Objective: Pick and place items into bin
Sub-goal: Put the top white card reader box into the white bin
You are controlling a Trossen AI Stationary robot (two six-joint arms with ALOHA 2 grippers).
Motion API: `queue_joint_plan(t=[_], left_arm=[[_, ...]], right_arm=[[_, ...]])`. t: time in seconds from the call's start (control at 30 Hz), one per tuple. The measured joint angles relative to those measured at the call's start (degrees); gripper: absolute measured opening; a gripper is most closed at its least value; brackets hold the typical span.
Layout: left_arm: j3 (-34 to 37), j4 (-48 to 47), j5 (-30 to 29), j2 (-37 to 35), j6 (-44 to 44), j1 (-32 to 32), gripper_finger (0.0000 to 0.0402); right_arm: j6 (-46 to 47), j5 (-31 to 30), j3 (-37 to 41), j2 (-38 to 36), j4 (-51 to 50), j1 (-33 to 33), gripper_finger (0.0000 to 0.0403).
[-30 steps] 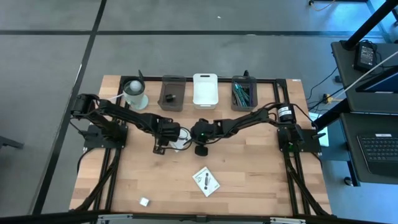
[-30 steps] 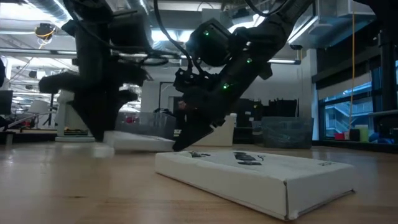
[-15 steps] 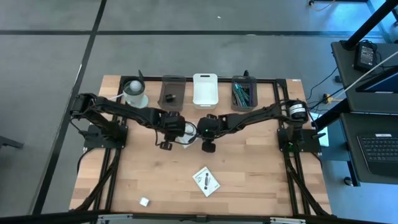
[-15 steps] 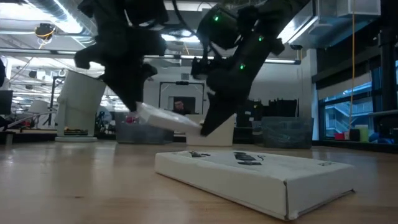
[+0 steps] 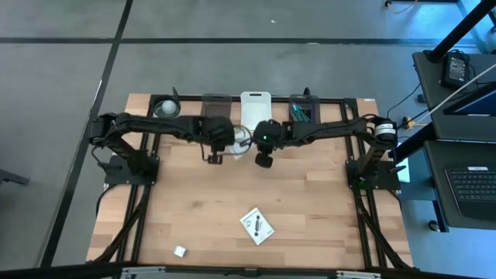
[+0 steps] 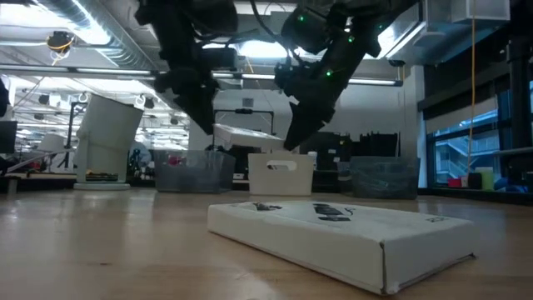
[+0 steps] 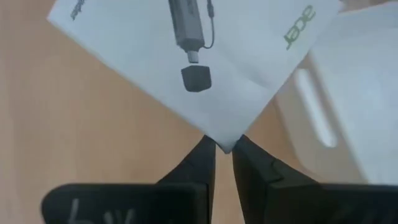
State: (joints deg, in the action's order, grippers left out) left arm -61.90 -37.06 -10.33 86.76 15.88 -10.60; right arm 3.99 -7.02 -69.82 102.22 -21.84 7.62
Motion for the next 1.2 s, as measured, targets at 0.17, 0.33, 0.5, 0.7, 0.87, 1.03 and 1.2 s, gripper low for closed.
queue_joint_plan(t=[0.17,0.33,0.5,0.7,0.87,1.03,1.2], left_arm=[[-2.1,0.7,1.6,0.0,2.3,-5.2,0.0067],[-5.7,2.4,1.8,2.2,5.6,-9.4,0.0067],[-11.1,6.2,2.6,7.9,6.2,-12.8,0.0067],[-19.8,5.0,1.2,16.6,6.0,-16.5,0.0067],[-25.2,2.4,1.2,21.9,5.8,-18.8,0.0067],[-26.7,1.7,-1.0,24.1,4.3,-19.4,0.0068],[-26.8,2.8,-7.5,24.0,3.5,-19.1,0.0083]], right_arm=[[-1.3,1.3,0.0,-1.1,0.1,3.4,0.0048],[-2.7,2.1,0.0,-2.5,-0.6,7.4,0.0048],[-3.1,2.4,0.0,-3.4,-3.4,12.7,0.0048],[-3.7,5.2,0.0,-4.0,-2.8,19.7,0.0048],[-5.1,8.8,-0.1,-4.0,-1.3,23.4,0.0041],[-5.0,9.1,-0.2,-4.0,-0.1,24.9,0.0047],[-4.3,9.5,-0.3,-4.0,1.5,25.7,0.0071]])
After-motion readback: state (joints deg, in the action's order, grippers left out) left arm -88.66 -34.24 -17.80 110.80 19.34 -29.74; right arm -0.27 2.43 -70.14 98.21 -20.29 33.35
